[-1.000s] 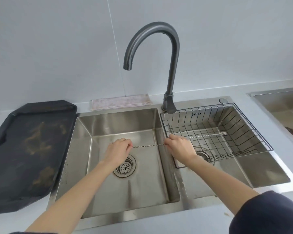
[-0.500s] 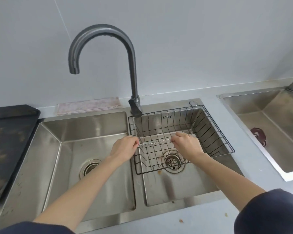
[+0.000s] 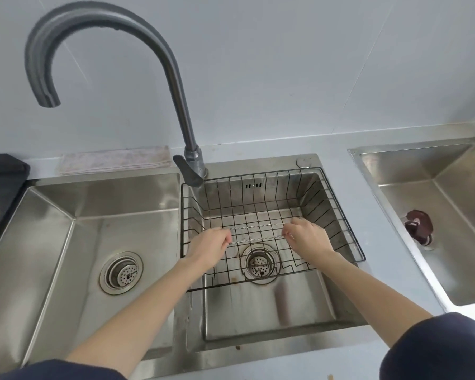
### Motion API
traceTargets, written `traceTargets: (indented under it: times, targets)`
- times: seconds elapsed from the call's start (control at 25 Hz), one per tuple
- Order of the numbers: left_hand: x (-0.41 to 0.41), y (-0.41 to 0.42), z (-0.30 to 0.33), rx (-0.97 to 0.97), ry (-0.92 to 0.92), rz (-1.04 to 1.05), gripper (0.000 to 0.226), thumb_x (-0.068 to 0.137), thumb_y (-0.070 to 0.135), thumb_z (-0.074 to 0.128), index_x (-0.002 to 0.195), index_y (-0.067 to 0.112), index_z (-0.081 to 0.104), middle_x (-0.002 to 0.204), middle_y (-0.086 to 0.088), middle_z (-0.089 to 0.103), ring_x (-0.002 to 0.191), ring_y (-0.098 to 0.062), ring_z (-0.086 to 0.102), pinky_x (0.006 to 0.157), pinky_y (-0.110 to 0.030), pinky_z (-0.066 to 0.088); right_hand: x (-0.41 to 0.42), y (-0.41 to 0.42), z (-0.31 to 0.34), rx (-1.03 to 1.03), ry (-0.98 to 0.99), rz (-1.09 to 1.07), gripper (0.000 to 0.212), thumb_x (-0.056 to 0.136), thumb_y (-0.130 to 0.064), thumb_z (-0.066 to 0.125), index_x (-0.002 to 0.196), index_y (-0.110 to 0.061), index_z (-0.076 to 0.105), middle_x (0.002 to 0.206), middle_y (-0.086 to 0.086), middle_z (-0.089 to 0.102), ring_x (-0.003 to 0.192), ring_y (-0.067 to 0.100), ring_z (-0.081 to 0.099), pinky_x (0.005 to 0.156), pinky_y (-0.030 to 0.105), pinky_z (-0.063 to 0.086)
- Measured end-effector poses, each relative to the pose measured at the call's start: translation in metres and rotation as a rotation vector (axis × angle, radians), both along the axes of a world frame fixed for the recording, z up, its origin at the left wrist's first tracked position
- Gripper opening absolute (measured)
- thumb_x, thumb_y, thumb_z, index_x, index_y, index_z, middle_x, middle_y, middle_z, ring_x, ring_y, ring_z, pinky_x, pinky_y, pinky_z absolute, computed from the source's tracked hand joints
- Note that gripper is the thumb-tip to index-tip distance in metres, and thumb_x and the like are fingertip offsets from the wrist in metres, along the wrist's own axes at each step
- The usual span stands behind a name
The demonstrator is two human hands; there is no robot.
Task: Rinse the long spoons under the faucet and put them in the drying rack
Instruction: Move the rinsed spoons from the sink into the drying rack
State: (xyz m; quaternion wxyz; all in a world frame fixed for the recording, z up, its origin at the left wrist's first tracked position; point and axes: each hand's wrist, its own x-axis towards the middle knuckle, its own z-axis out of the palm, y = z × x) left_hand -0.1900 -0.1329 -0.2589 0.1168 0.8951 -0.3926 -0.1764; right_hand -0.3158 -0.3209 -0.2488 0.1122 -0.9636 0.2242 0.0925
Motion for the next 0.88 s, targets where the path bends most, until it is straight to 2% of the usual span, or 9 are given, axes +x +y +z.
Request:
traceTargets:
  times: [0.28,0.44,0.6,0.88]
  targets:
    - [0.004,-0.010,-0.030,0.109,0.068,0.000,0.019,0.093,0.013,0.045,0.103,0.016,0.061,0.111,-0.001,0.064,0.101,-0.017,0.060,0.079,-0.031,0.053,0.011,-0.011,-0.021,0.075,0.121,0.030,0.025,0.096,-0.018,0.043,0.109,-0.014,0.064,0.115,0.007,0.059,0.104,0.031,0.059,0.085,0.039,0.049]
    - [0.004,-0.012,-0.041,0.122,0.094,0.005,0.019,0.092,0.014,0.046,0.103,0.015,0.062,0.110,-0.001,0.061,0.099,-0.016,0.059,0.074,-0.026,0.049,0.014,-0.014,-0.030,0.096,0.160,0.023,0.024,0.095,-0.018,0.045,0.107,-0.016,0.065,0.115,0.004,0.061,0.106,0.029,0.058,0.085,0.037,0.048]
    - [0.002,-0.011,-0.046,0.138,0.113,0.010,0.021,0.092,0.013,0.045,0.104,0.015,0.061,0.112,-0.001,0.060,0.101,-0.017,0.059,0.078,-0.029,0.050,0.015,-0.014,-0.031,0.096,0.179,0.015,0.023,0.094,-0.019,0.046,0.107,-0.017,0.065,0.116,0.005,0.060,0.108,0.031,0.057,0.086,0.037,0.047]
    - [0.000,-0.009,-0.040,0.130,0.086,-0.001,0.027,0.093,0.012,0.042,0.114,0.016,0.060,0.116,-0.001,0.060,0.105,-0.016,0.058,0.077,-0.026,0.047,0.013,-0.010,-0.032,0.085,0.237,0.015,0.025,0.093,-0.015,0.047,0.113,-0.018,0.062,0.123,0.006,0.055,0.117,0.033,0.049,0.100,0.037,0.039]
